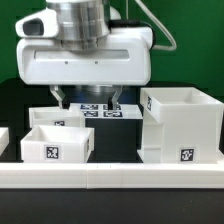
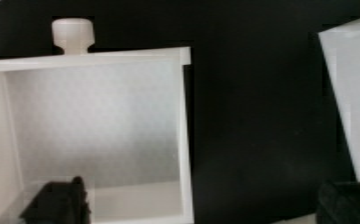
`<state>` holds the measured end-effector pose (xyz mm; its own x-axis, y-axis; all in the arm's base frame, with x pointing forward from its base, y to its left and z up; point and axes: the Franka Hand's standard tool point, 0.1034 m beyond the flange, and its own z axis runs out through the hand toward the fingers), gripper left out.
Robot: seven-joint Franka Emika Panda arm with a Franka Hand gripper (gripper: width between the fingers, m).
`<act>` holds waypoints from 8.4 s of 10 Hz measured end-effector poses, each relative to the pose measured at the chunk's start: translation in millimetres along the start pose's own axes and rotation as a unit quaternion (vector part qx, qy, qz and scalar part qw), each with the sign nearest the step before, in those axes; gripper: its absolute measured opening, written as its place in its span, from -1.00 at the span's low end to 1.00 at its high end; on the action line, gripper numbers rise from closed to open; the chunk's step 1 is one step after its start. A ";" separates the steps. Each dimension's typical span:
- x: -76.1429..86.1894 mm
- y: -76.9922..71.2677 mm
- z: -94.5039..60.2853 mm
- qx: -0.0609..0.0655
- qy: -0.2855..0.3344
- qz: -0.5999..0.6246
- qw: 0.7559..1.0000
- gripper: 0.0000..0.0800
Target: Assemble drawer
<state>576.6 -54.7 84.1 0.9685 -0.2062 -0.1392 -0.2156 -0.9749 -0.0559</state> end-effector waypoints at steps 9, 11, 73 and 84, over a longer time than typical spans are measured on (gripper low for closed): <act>-5.2 11.7 41.4 -0.015 0.043 -0.023 0.999 0.62; -5.5 11.8 55.2 -0.020 0.052 -0.025 0.998 0.62; -33.0 1.2 74.9 -0.095 -0.004 -0.770 0.631 -0.89; -28.9 -35.7 73.0 -0.103 -0.004 -0.799 0.592 -0.89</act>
Offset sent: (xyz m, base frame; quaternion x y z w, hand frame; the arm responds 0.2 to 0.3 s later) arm 0.0000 0.0000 0.0000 0.0000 0.0000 0.0000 1.0000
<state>547.2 -7.7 17.9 -0.0858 0.9933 -0.0768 0.9963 0.0860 -0.0009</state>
